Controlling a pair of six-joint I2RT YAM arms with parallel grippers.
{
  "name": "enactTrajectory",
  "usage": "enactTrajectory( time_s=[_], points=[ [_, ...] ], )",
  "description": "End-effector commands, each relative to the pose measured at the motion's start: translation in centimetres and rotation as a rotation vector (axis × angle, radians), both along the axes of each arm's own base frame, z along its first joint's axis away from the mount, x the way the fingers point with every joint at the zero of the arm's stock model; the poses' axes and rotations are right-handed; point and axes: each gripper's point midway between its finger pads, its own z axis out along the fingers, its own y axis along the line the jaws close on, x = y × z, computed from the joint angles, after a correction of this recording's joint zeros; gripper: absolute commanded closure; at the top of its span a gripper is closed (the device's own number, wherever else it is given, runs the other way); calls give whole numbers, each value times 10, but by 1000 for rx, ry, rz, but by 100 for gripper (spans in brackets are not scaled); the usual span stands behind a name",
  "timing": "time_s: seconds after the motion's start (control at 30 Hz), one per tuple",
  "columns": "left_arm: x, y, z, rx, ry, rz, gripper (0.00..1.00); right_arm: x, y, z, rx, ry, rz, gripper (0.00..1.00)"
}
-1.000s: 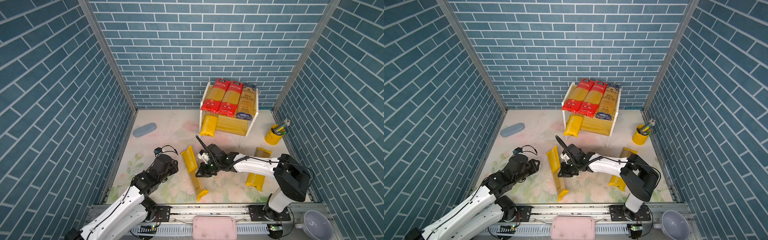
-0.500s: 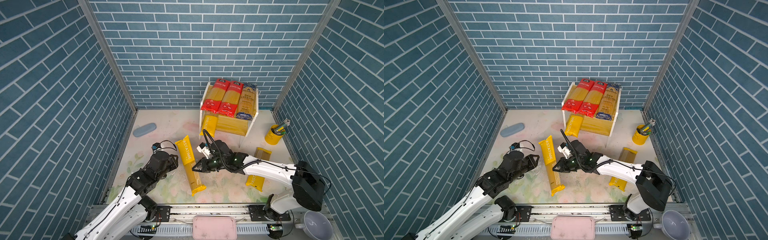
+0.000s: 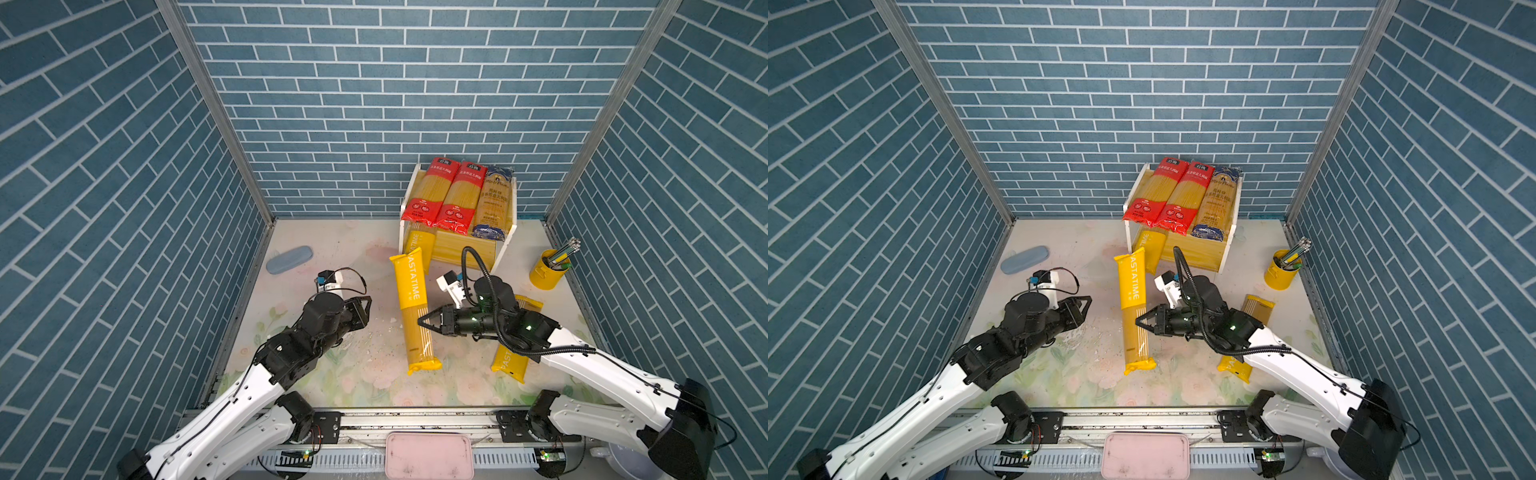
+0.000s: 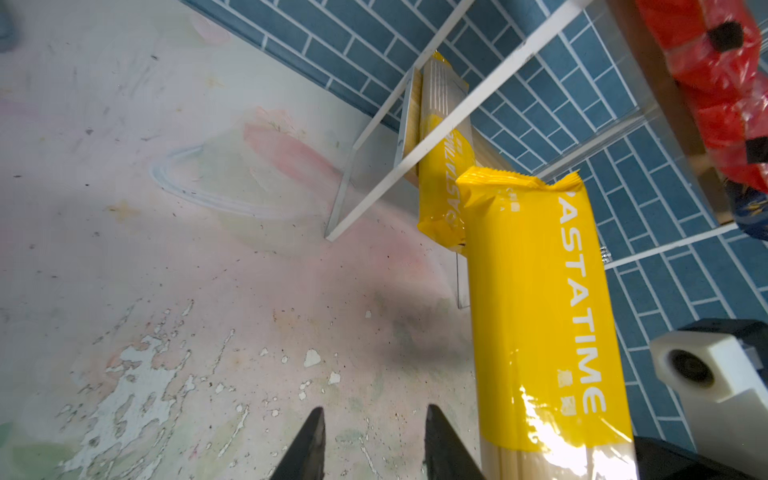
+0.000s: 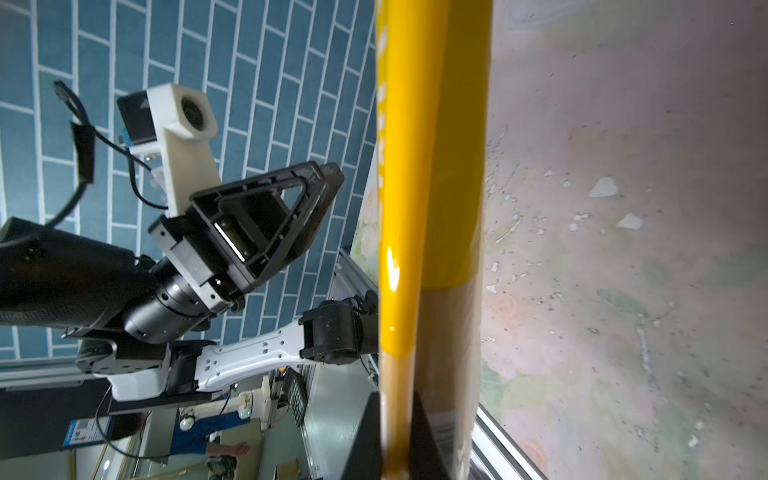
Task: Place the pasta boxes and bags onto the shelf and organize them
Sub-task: 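Carry the upright pack to the shelf's lower tier with both grippers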
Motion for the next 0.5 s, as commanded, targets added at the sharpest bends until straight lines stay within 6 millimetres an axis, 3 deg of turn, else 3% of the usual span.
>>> enactTrajectory(
  time_s=[0.0,0.33,0.47],
  points=[
    [2,-15,-6,-13,-18,-38,59,17,-14,30,66,-115,-76,100],
    [2,-54,-17,-11,-1,-140,57,79,-66,55,28,-211,-351,100],
    [2,-64,-23,-13,6,-160,57,108,-78,66,63,-248,-429,100]
  ],
)
